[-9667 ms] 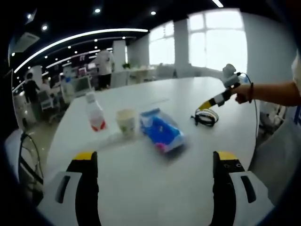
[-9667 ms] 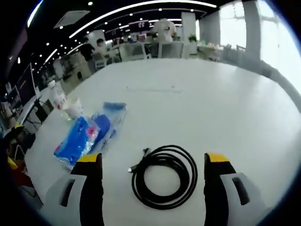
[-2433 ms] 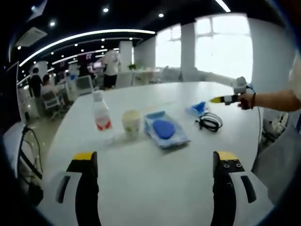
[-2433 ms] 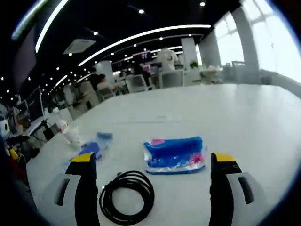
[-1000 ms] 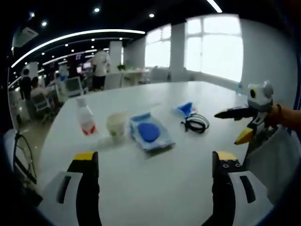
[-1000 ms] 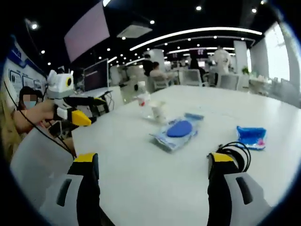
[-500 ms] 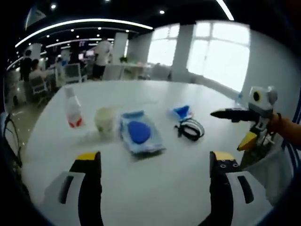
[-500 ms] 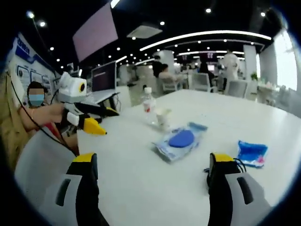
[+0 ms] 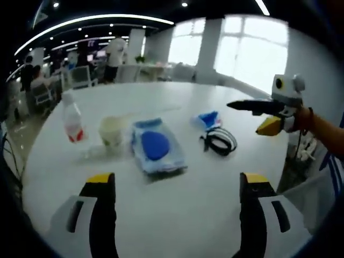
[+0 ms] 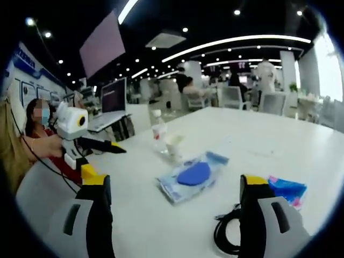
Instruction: Arrange the tabletop items into an orderly group along one side of the table until the central work area is clear of visible clutter.
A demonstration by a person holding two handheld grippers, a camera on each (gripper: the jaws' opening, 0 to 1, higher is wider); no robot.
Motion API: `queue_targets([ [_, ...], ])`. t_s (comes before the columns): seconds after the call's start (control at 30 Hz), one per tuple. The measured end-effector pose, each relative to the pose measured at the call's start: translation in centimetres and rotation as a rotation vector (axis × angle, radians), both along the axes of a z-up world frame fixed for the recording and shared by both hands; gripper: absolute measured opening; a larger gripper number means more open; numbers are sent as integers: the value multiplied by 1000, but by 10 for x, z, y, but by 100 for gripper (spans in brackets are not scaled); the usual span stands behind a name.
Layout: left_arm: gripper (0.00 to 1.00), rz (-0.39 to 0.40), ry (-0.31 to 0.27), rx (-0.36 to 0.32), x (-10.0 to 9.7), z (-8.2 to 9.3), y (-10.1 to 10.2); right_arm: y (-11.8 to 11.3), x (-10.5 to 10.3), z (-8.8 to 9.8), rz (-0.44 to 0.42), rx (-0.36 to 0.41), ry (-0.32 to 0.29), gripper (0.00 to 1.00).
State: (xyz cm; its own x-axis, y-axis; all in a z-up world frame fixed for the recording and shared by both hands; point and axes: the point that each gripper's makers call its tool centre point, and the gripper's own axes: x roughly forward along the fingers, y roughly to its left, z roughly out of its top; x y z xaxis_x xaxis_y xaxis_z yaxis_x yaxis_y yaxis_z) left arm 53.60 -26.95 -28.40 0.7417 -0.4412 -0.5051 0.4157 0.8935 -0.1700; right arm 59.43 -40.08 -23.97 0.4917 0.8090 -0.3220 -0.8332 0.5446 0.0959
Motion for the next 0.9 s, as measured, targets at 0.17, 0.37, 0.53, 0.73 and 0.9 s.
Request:
queue_targets([
  [0.17, 92, 13, 25, -7, 4, -9, -2, -2, 16, -11, -2, -24, 18, 98],
  [0.37, 92, 32, 58, -21, 6, -19, -5, 2, 30, -23, 25, -62, 35, 99],
  [0.53, 87, 83, 78, -62, 9, -22, -6, 8, 43, -28, 37, -78, 30, 98],
  [0.73, 85, 172, 90, -102, 16, -24, 2, 16, 62, -37, 50, -115, 6, 93],
  [0.9, 83, 210, 100, -172, 22, -26, 0, 26, 80, -48, 57, -89, 61, 90],
])
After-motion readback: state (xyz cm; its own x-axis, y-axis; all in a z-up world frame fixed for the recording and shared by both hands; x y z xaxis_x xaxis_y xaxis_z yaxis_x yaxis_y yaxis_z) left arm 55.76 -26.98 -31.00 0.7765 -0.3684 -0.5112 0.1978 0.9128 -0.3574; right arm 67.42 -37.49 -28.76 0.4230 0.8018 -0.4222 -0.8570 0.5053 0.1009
